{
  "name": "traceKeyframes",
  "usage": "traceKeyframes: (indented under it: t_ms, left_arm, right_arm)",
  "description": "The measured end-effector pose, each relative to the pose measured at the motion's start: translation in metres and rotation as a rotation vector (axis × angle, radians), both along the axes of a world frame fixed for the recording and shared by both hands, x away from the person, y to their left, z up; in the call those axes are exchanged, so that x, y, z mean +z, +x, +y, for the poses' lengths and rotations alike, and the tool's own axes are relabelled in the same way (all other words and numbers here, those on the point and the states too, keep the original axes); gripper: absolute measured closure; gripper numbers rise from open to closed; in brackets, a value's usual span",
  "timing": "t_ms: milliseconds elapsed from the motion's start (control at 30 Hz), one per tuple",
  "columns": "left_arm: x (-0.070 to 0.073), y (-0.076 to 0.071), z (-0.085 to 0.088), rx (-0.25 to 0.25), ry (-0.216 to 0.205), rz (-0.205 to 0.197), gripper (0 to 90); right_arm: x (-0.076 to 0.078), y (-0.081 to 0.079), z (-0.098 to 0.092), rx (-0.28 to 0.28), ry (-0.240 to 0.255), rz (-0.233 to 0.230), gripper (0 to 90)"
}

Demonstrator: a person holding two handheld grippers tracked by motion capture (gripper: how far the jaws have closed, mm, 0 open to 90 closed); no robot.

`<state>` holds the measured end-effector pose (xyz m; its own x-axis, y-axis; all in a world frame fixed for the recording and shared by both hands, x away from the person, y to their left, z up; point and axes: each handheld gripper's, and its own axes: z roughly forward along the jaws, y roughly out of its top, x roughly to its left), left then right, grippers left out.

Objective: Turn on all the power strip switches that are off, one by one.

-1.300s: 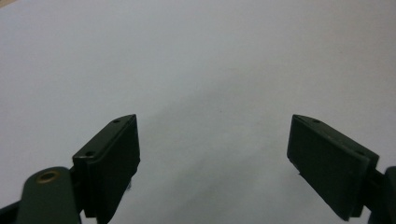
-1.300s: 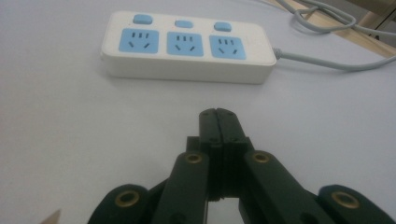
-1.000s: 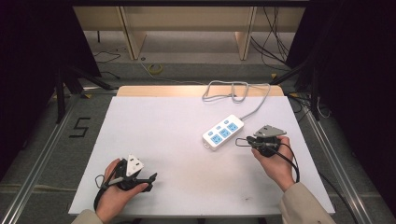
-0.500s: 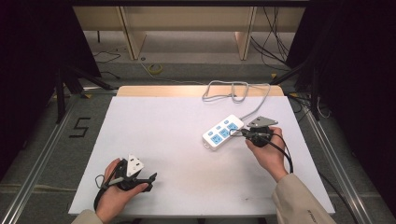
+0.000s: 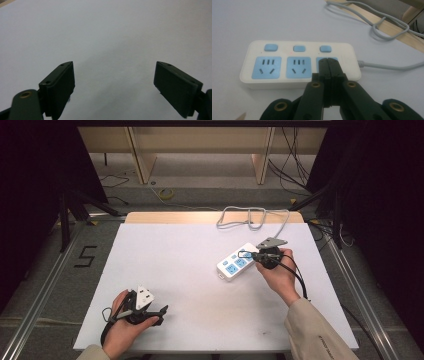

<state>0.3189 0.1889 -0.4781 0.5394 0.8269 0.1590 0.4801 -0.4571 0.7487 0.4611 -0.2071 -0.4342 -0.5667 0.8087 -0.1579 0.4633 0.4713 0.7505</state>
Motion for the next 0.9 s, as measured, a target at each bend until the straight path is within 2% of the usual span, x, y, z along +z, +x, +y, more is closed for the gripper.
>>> traceKeyframes:
  t_ms: [533, 900]
  left_arm:
    - [0.0, 0.0, 0.0, -0.001, 0.0, -0.005, 17.0]
    - [0.0, -0.001, 0.0, -0.005, 0.0, -0.004, 17.1]
  right_arm:
    - [0.002, 0.03, 0.017, -0.003, -0.01, 0.022, 90.0]
    - [-0.001, 0.039, 0.023, -0.005, -0.014, 0.041, 90.0]
